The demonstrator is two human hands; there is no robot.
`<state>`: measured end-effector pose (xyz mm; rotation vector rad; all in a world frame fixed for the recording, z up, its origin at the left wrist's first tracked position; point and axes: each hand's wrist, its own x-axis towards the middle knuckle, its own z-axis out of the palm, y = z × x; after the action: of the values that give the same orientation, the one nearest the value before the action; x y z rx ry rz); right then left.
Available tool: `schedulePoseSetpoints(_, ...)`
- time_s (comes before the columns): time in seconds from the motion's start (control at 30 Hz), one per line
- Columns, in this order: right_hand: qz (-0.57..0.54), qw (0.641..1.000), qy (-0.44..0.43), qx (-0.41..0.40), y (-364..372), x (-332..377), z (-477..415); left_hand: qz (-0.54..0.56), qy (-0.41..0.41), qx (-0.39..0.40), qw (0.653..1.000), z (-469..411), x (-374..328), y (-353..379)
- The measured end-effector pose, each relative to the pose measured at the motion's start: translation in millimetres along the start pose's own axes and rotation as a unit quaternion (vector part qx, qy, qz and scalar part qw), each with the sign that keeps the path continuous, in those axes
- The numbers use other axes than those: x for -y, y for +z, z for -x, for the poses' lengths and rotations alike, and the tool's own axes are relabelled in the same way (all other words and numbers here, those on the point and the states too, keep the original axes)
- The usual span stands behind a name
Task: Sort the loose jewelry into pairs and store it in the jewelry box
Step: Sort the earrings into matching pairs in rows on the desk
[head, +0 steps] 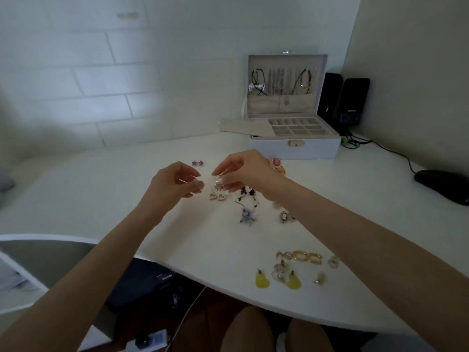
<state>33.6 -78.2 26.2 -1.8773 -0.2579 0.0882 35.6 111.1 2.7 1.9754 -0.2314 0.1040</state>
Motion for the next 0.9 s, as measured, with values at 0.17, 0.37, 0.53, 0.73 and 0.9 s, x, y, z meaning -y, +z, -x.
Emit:
schedulePoseSetpoints(0.17, 0.124, 0.991, -0.028, -0.039, 22.1, 1.5, -47.0, -0.053, 0.006, -0.012, 0.998, -32.8, 18.3, -14.7)
schedulePoseSetpoints(0.37, 0.186, 0.982, 0.005, -0.023, 34.1, -0.9, -85.1, -0.098, -0.01, 0.024, 0.995, -63.0, 33.1, -21.2)
schedulePoseSetpoints(0.53, 0.218, 0.976, 0.026, -0.003, 42.1, -10.9, -107.7, -0.128, -0.004, 0.031, 0.991, -84.1, 44.8, -16.9)
schedulePoseSetpoints(0.73, 0.298, 0.954, 0.012, -0.037, 45.1, -19.4, -126.5, -0.163, 0.014, 0.017, 0.986, -105.0, 51.7, -9.7)
schedulePoseSetpoints(0.9, 0.375, 0.925, -0.006, -0.057, 41.7, -18.1, -131.6, -0.183, 0.026, 0.005, 0.983, -113.4, 54.5, -2.5)
